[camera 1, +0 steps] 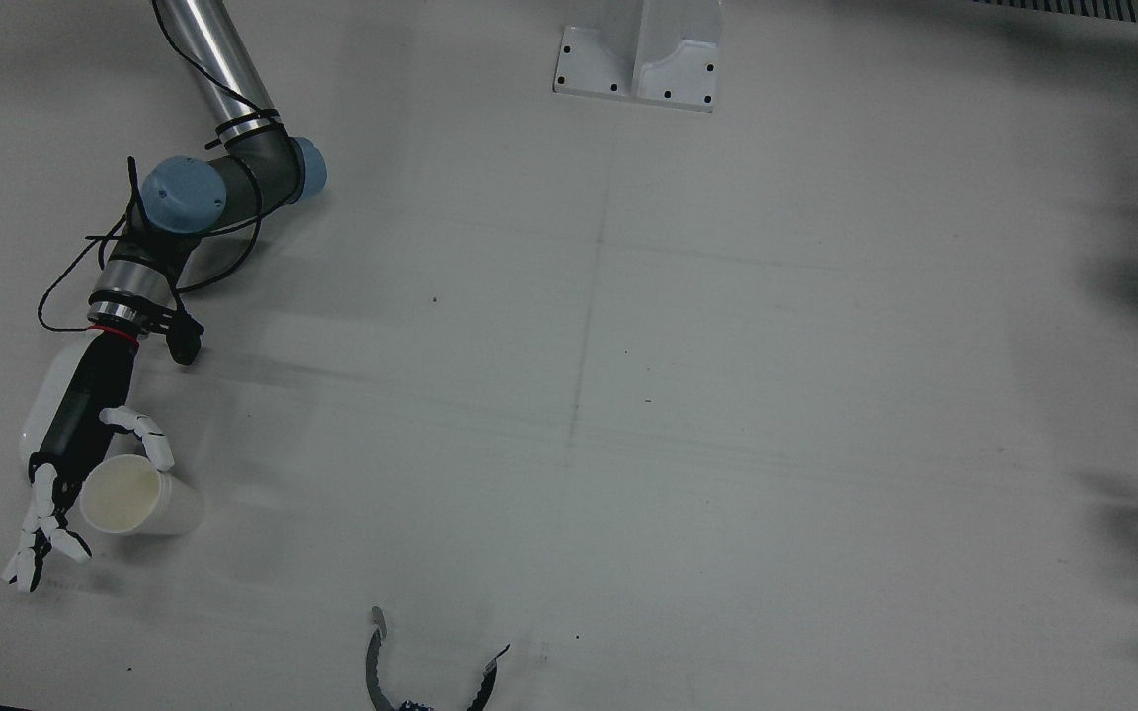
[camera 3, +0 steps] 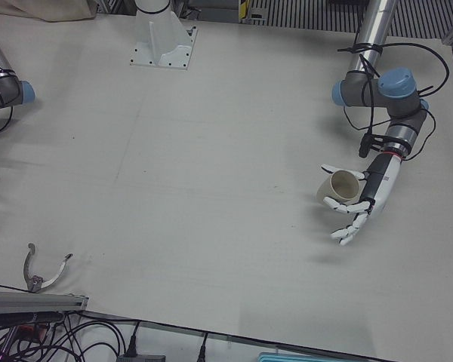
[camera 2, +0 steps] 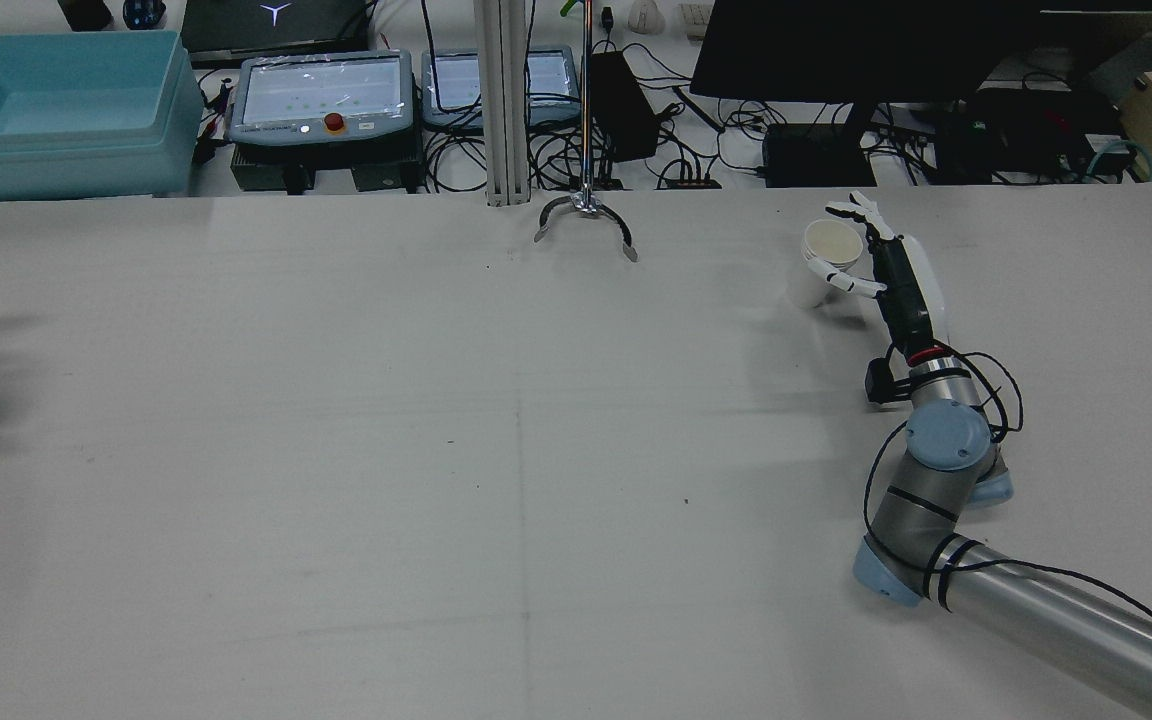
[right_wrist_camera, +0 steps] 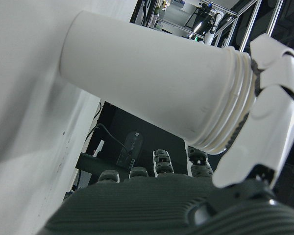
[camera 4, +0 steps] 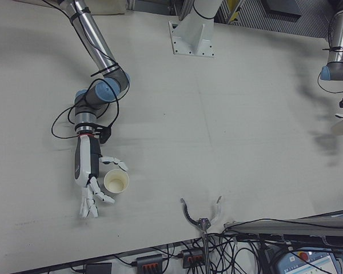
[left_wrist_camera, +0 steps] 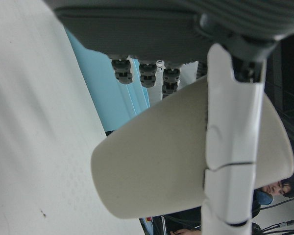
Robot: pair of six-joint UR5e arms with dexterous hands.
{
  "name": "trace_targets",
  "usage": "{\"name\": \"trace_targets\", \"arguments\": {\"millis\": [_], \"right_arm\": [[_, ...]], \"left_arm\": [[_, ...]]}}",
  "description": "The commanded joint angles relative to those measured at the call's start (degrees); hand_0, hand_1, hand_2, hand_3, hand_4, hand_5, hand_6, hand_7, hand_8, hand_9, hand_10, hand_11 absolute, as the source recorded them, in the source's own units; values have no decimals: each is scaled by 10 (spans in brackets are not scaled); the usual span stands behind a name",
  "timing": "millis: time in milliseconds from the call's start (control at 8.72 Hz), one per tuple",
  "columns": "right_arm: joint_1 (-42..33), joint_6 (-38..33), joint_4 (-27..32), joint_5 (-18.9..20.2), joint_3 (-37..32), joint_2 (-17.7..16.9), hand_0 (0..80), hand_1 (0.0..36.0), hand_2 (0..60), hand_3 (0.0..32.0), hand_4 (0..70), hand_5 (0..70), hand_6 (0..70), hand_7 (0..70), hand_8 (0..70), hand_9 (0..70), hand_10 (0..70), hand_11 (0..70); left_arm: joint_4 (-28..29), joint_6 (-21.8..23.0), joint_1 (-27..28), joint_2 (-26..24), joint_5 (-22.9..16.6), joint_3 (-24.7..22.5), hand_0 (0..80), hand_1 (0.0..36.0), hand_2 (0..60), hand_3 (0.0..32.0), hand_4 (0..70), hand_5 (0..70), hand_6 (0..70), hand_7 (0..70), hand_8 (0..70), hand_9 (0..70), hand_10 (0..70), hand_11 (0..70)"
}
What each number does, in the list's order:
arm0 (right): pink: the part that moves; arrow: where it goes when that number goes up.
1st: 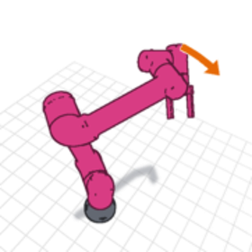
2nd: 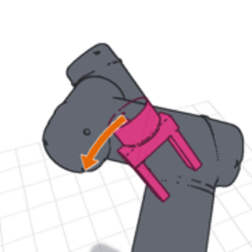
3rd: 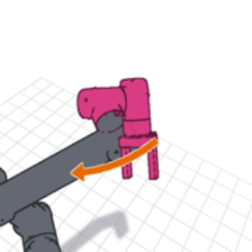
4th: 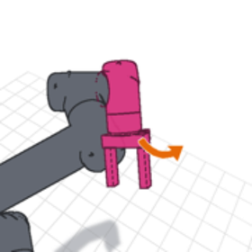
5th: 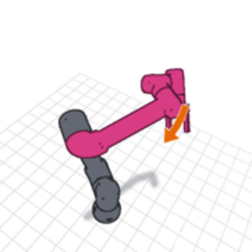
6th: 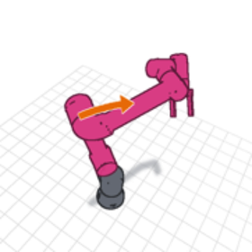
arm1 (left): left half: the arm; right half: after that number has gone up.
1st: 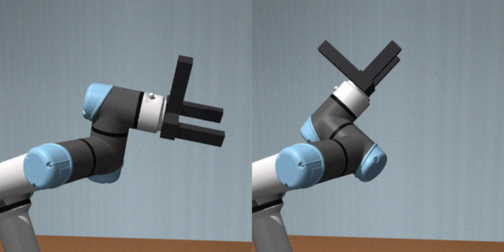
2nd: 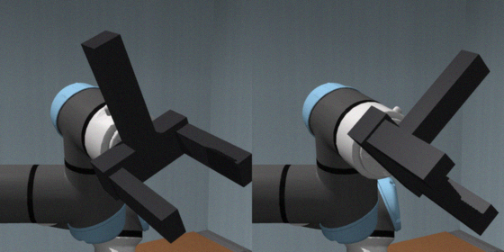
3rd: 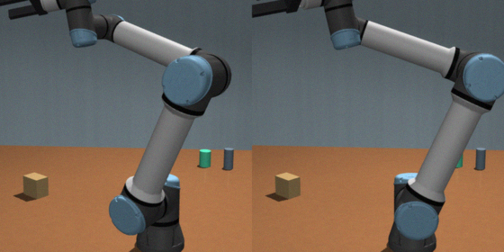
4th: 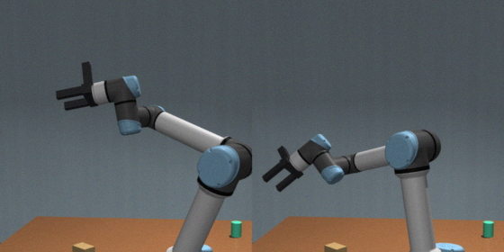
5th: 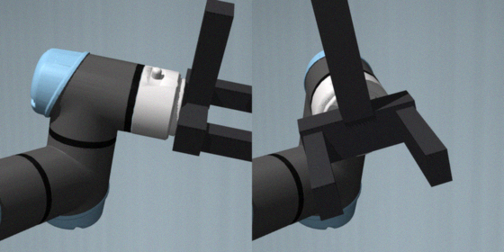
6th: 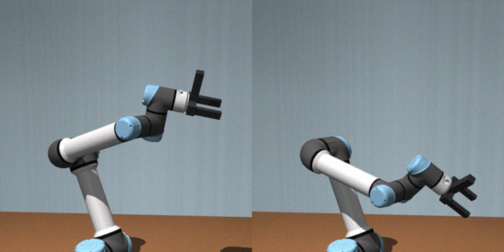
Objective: Pour water
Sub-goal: 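Lift the white paper cup off the table with the right hand, then bring the held beige cup forward with the left hand, raise white cup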
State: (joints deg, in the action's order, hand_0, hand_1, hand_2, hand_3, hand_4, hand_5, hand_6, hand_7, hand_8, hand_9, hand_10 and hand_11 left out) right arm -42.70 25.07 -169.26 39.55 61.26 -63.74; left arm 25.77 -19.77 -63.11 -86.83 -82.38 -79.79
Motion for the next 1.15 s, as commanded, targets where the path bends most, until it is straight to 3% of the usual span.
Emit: {"name": "trace_targets", "arguments": {"millis": [0,573,688,803,917,1032], "right_arm": [[2,1,-1,2,-14,11,418,138,257,58,20,232,35,129,0,11,0,0],[11,2,-3,2,-21,19,438,151,283,36,63,246,45,138,0,13,0,0],[13,3,-5,2,-21,19,459,166,306,4,127,273,61,159,2,17,0,0],[14,3,-5,4,-21,22,470,176,341,0,264,348,94,226,8,31,0,0],[14,3,-5,2,-20,27,473,167,378,0,408,524,208,410,44,98,22,39],[14,3,-5,1,-20,32,469,141,403,0,546,700,395,609,194,303,100,147]], "left_arm": [[2,-1,0,-4,1,4,659,205,0,0,587,372,109,220,71,121,62,105],[7,-4,0,1,2,6,638,203,0,0,575,367,108,215,70,119,63,107],[7,-5,0,1,2,6,635,201,0,0,573,366,108,215,70,120,64,108],[8,-4,0,-3,2,13,635,201,0,0,572,366,108,215,71,121,64,107],[9,-4,1,-4,2,14,636,201,0,0,574,365,108,216,71,120,63,107],[9,-3,1,-4,1,14,634,201,0,0,573,364,108,217,71,121,64,107]]}}
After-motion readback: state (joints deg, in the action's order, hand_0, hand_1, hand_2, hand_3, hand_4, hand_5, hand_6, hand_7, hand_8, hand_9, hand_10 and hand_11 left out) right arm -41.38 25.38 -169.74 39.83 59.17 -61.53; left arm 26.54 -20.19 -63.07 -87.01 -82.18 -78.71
